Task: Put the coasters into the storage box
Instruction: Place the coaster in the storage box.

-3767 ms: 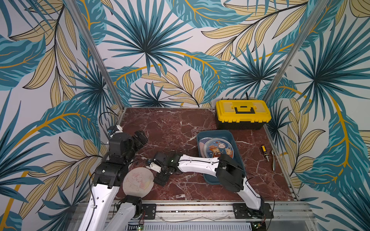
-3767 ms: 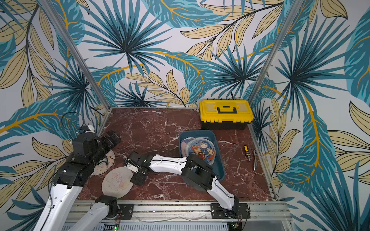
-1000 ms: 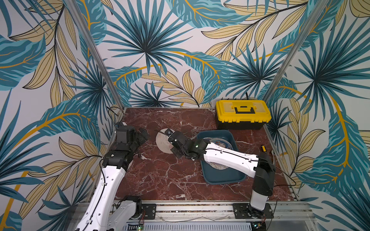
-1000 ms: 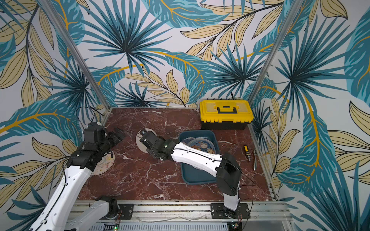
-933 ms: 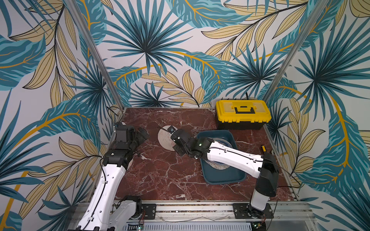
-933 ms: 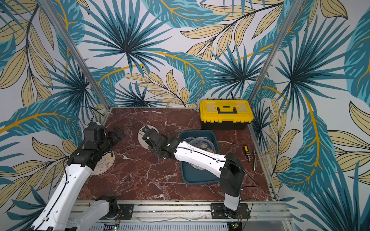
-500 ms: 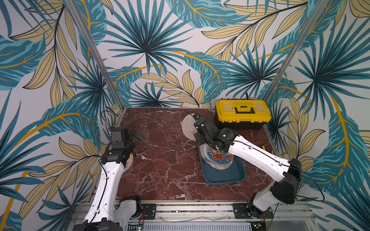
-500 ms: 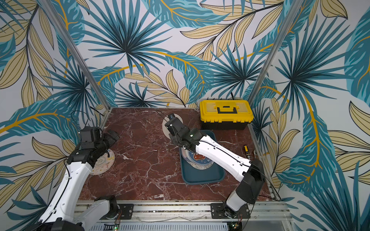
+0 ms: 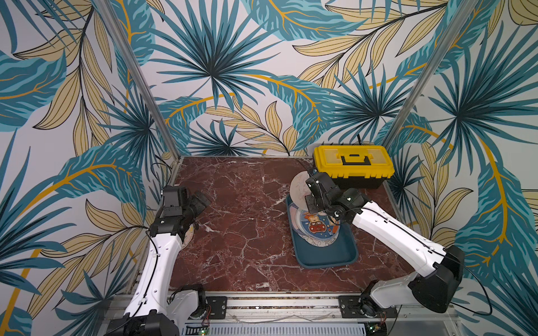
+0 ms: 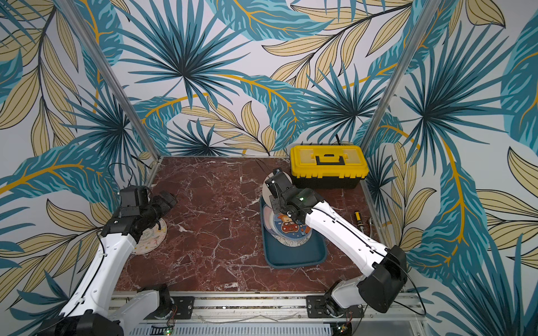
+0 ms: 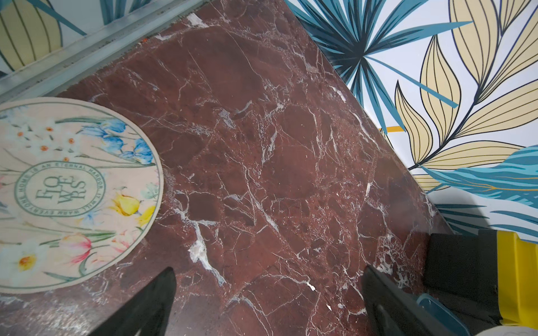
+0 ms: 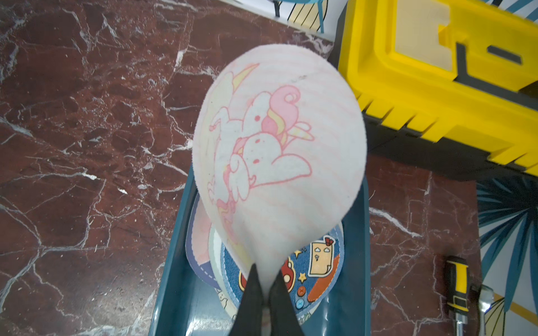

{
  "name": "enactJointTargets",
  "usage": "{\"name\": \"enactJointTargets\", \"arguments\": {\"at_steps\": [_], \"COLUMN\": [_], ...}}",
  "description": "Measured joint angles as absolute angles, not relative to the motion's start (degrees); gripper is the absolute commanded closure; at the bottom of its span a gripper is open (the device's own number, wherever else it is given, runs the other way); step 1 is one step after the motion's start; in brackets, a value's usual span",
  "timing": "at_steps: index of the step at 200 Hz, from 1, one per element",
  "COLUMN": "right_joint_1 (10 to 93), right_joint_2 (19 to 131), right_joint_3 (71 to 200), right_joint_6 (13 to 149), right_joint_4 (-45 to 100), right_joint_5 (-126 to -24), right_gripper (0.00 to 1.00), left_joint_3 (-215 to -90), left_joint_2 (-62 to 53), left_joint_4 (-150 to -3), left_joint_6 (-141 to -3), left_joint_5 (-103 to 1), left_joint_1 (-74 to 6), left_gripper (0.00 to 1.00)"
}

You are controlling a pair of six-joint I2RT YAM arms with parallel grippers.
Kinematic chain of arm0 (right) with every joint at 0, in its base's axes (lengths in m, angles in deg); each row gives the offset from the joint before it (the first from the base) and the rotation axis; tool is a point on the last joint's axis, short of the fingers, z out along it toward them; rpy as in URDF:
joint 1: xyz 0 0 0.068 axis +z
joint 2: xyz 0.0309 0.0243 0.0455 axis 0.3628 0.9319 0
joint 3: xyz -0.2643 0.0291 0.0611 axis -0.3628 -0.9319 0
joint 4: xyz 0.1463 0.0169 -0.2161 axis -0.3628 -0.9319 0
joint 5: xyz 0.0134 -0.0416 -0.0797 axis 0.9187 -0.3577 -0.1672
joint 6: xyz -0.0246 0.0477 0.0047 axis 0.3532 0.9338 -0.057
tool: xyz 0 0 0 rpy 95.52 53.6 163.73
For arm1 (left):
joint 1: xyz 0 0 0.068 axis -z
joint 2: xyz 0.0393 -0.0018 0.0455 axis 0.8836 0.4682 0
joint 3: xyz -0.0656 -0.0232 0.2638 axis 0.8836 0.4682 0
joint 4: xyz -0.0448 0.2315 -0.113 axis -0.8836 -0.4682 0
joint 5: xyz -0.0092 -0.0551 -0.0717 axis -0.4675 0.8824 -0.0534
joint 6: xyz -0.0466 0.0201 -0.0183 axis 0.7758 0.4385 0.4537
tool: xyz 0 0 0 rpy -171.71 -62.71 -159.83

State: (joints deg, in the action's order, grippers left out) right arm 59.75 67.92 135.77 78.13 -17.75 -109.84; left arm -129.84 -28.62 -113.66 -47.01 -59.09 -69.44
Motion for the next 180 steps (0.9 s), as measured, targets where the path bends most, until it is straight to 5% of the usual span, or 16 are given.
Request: {"name": "enactJointTargets", "arguments": {"at_steps": [94,163,180], "right_joint_1": [53.0,49.4,49.0], "right_joint_2": [69.4,76.3,78.2], "right_joint_3": [123.6,120.1,119.7], "right_joint_6": [84.4,85.4,85.4], "right_joint_4": [-15.8,-14.5,-14.3], "right_joint_5": [-101.5,-102.0,-102.3], "right_gripper": [1.0,0.91,0.82], "left_joint_3": [-129.8,-129.8,-129.8], "left_joint_2": [-25.2,-23.4,-23.3], "left_joint_4": [-112.5,-112.5,-112.5], "left_joint_6": [-48.9,-48.8,-48.8], "left_joint_5": [-55.2,-57.1,-57.4], "left_joint_1": [-69.4,-69.4,-69.4], "left_gripper": [0.0,0.0,0.0]}}
